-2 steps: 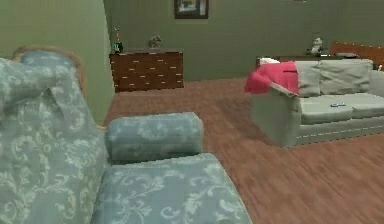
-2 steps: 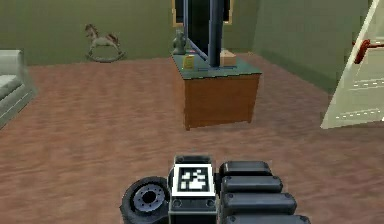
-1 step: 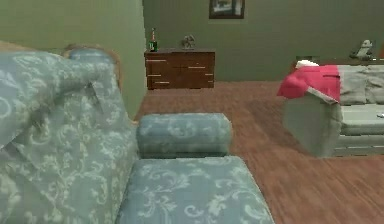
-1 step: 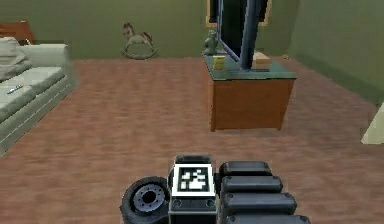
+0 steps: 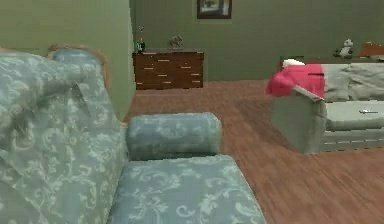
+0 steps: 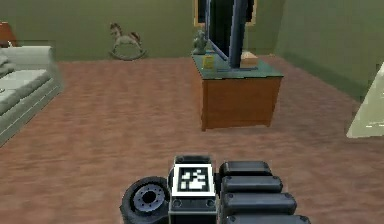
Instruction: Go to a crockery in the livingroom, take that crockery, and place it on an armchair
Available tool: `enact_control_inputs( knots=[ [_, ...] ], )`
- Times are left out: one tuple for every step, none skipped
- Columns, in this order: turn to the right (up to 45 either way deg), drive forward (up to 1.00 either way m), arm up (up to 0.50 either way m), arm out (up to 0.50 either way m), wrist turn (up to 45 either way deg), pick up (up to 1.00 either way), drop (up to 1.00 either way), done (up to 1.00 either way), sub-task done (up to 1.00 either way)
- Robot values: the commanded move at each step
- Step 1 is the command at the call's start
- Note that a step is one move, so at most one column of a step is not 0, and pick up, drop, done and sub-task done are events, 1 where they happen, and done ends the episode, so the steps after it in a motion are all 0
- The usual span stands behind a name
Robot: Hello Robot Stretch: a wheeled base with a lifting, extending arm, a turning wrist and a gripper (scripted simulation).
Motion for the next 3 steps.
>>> enact_control_inputs(
  knots=[
    [45.0,0.00,0.00,0.00,0.0,0.00,0.00,0.00,0.00],
    [30.0,0.00,0.00,0.00,0.0,0.00,0.00,0.00,0.00],
    [0.0,0.15,0.00,0.00,0.0,0.00,0.00,0.00,0.00]
  ],
)
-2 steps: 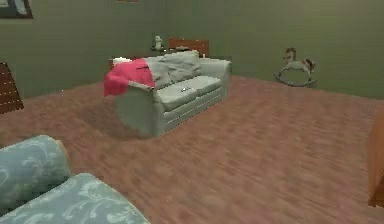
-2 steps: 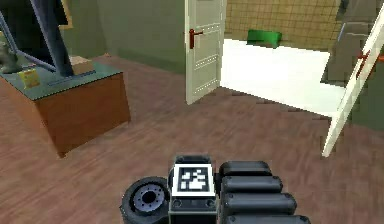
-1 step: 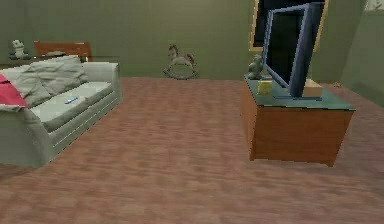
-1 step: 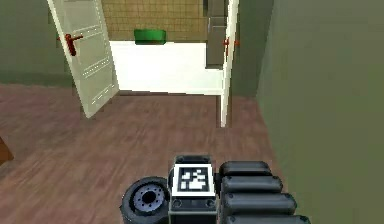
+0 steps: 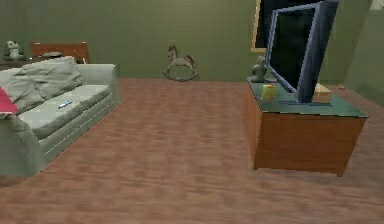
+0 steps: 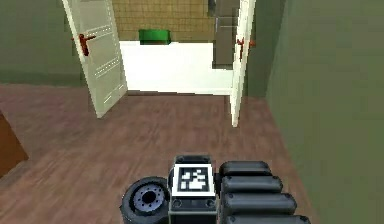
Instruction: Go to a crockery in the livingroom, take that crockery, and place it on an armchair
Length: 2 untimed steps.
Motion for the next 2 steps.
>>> enact_control_inputs(
  knots=[
    [-45.0,0.00,0.00,0.00,0.0,0.00,0.00,0.00,0.00],
    [-45.0,0.00,0.00,0.00,0.0,0.00,0.00,0.00,0.00]
  ],
)
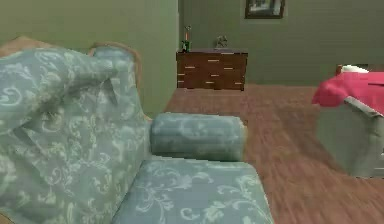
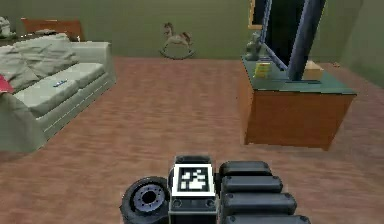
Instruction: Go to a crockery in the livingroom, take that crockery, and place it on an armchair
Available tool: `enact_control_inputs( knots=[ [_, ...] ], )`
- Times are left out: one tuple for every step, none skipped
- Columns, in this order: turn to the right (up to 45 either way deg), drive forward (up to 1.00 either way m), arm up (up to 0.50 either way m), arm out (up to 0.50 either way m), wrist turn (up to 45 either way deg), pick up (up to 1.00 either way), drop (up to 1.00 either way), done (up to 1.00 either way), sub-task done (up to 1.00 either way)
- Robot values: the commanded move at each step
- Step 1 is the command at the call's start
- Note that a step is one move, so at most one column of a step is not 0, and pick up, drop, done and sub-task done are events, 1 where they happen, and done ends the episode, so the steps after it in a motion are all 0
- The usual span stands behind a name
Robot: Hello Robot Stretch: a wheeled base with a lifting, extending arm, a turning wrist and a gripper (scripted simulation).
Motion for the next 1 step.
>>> enact_control_inputs(
  knots=[
    [-45.0,0.00,0.00,0.00,0.0,0.00,0.00,0.00,0.00]
  ],
)
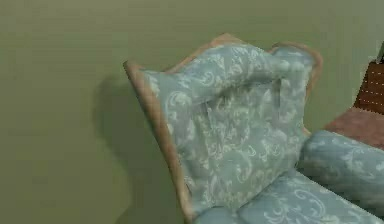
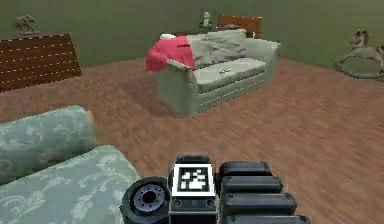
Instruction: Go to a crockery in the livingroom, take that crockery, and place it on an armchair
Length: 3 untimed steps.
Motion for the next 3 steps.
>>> enact_control_inputs(
  knots=[
    [-36.0,0.00,0.00,0.00,0.0,0.00,0.00,0.00,0.00],
    [0.0,0.00,0.00,0.46,0.0,0.00,0.00,0.00,0.00],
    [0.0,0.00,0.00,0.00,45.0,0.00,0.00,0.00,0.00]
  ],
)
